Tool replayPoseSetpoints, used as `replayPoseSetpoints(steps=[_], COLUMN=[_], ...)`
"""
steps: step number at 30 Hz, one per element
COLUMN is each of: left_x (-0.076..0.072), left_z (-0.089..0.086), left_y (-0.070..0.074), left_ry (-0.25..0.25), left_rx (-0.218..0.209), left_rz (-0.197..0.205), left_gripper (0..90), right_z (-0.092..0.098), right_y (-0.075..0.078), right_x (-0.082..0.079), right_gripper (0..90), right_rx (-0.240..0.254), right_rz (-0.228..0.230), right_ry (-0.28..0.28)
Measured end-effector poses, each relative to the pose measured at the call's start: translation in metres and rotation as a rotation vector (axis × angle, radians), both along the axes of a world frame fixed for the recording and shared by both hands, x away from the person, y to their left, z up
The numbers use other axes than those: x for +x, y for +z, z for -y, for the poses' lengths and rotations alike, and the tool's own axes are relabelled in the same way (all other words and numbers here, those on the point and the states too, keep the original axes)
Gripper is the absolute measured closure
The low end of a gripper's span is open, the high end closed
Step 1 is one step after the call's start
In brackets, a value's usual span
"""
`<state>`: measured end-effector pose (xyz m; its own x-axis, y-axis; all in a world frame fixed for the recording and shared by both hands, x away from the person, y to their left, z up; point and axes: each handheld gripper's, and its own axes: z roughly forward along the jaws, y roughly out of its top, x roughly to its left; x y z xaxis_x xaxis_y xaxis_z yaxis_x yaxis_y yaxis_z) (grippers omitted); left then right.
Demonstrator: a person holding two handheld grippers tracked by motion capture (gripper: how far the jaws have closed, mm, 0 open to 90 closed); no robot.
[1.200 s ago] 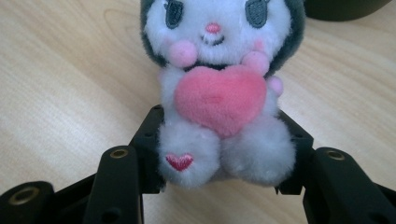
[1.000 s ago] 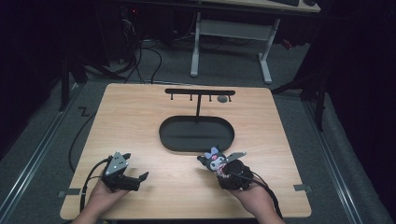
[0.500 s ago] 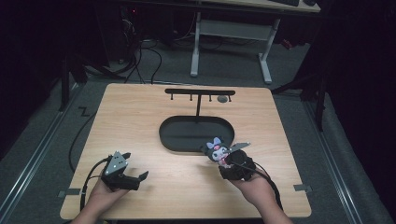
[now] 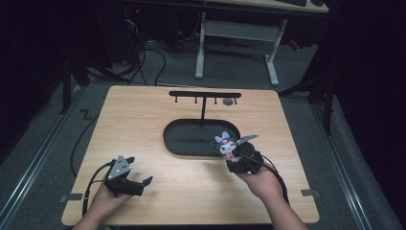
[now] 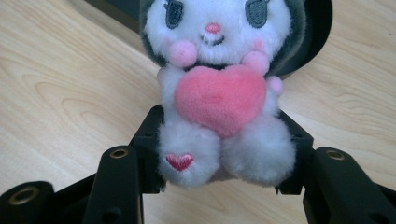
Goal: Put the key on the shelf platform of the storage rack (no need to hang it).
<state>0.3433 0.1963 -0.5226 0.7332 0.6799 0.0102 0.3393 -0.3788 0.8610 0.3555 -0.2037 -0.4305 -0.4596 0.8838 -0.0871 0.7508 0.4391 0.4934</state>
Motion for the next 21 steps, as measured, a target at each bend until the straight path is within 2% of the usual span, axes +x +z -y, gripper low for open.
replayPoseSetpoints(steps=[21], left_x=[-0.002], left_z=[-0.004], left_y=[0.002], left_ry=[0.001], left_rx=[-0.013], left_rz=[-0.003], left_gripper=[0.9], right_z=[-0.012], right_y=[0.002], right_x=[0.038], right_gripper=[48.4], right_rx=[-0.020], right_rz=[-0.003], right_ry=[-0.019])
